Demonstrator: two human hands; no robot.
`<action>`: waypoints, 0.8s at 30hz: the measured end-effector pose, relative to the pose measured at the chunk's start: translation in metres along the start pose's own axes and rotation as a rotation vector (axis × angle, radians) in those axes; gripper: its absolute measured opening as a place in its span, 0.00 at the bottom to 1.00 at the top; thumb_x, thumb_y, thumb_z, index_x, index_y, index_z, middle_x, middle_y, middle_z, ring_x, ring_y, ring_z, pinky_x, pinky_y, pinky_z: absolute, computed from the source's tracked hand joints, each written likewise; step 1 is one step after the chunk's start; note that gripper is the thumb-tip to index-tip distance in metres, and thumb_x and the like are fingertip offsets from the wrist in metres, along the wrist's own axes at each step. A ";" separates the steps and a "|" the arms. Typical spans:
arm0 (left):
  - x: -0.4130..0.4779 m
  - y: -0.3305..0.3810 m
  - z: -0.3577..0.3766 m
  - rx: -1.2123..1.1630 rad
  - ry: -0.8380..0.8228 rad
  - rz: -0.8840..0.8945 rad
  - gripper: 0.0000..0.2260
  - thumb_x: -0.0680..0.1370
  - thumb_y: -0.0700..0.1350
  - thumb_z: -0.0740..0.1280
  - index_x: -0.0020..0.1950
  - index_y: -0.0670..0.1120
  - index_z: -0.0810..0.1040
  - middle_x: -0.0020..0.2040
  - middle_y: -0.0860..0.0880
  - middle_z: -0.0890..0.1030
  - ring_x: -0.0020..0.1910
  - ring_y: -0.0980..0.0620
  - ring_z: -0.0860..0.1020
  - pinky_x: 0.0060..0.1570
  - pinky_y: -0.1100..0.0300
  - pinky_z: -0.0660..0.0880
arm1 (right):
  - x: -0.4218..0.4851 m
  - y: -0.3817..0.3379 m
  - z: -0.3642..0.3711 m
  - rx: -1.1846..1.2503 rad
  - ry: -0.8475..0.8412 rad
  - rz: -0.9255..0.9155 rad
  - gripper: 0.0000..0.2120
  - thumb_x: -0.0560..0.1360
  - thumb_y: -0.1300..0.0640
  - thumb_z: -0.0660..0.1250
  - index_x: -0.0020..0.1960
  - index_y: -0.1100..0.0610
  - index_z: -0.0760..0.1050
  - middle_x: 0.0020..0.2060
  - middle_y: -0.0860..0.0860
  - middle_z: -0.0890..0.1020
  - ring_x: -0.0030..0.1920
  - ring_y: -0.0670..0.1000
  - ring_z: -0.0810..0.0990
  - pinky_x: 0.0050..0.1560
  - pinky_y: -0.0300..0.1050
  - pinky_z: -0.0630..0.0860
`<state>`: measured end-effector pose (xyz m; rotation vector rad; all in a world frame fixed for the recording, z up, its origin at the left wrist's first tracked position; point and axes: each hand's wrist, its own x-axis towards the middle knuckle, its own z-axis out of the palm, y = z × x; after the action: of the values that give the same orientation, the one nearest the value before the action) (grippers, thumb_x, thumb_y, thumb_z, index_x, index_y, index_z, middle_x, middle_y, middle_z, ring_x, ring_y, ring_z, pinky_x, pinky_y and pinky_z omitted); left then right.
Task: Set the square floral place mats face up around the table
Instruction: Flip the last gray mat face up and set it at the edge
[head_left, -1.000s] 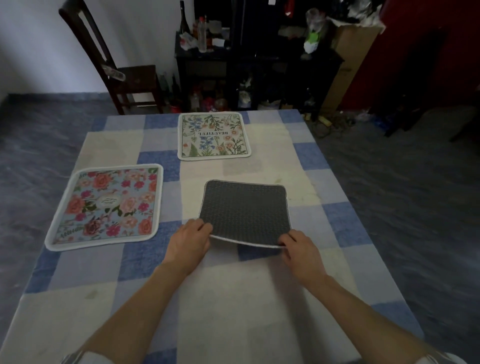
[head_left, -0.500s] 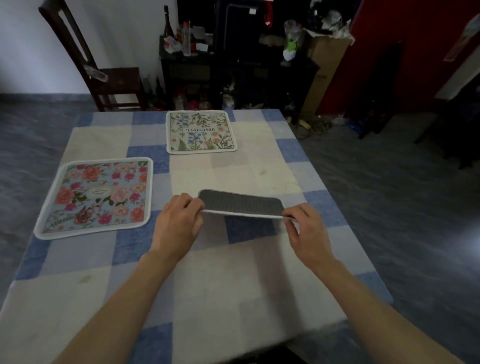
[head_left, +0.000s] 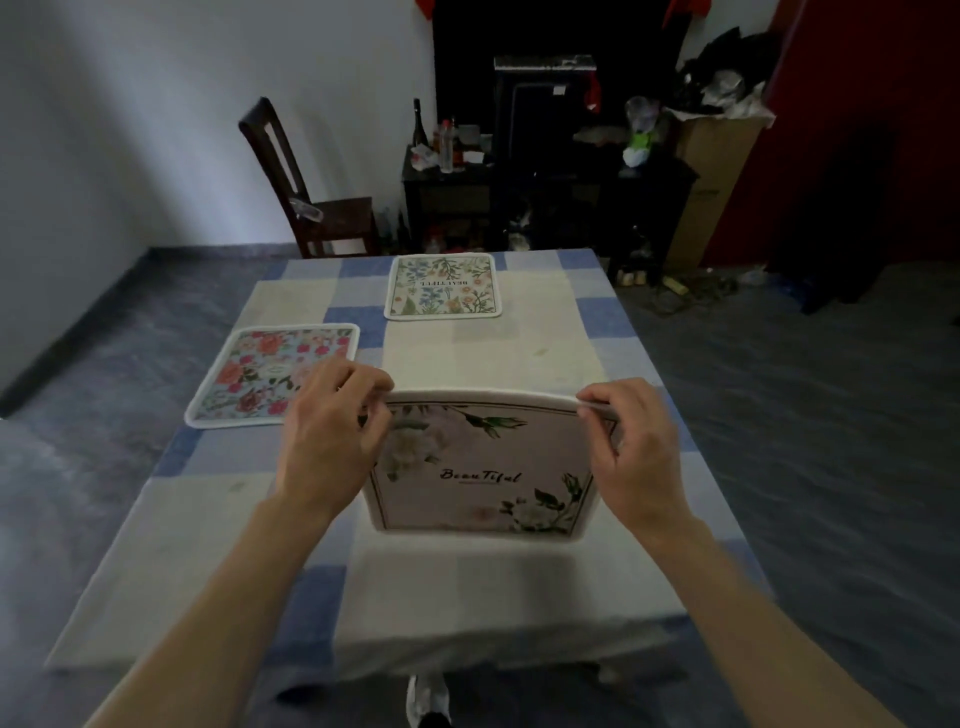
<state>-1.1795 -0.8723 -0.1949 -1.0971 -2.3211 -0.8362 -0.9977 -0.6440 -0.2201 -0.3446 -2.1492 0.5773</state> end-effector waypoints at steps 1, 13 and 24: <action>-0.008 0.009 -0.008 0.006 -0.002 -0.004 0.06 0.72 0.35 0.69 0.47 0.43 0.78 0.44 0.47 0.76 0.44 0.51 0.71 0.43 0.63 0.63 | -0.007 -0.003 -0.006 0.026 -0.001 0.006 0.04 0.76 0.63 0.67 0.50 0.59 0.76 0.45 0.50 0.77 0.47 0.45 0.73 0.50 0.32 0.68; -0.062 0.035 -0.072 0.003 -0.025 0.005 0.07 0.71 0.34 0.70 0.45 0.44 0.78 0.43 0.47 0.77 0.42 0.53 0.73 0.41 0.65 0.68 | -0.054 -0.040 -0.028 0.118 -0.026 0.038 0.05 0.76 0.62 0.66 0.51 0.54 0.75 0.45 0.48 0.76 0.47 0.46 0.75 0.50 0.34 0.70; -0.086 -0.017 -0.078 -0.116 -0.062 0.021 0.07 0.72 0.35 0.70 0.45 0.46 0.77 0.43 0.51 0.75 0.41 0.54 0.71 0.39 0.63 0.68 | -0.074 -0.076 -0.010 -0.002 -0.118 0.021 0.06 0.76 0.62 0.66 0.51 0.53 0.74 0.45 0.47 0.76 0.48 0.44 0.75 0.49 0.34 0.71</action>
<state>-1.1327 -0.9797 -0.1966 -1.2095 -2.3322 -0.9521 -0.9488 -0.7385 -0.2257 -0.3426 -2.2617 0.6206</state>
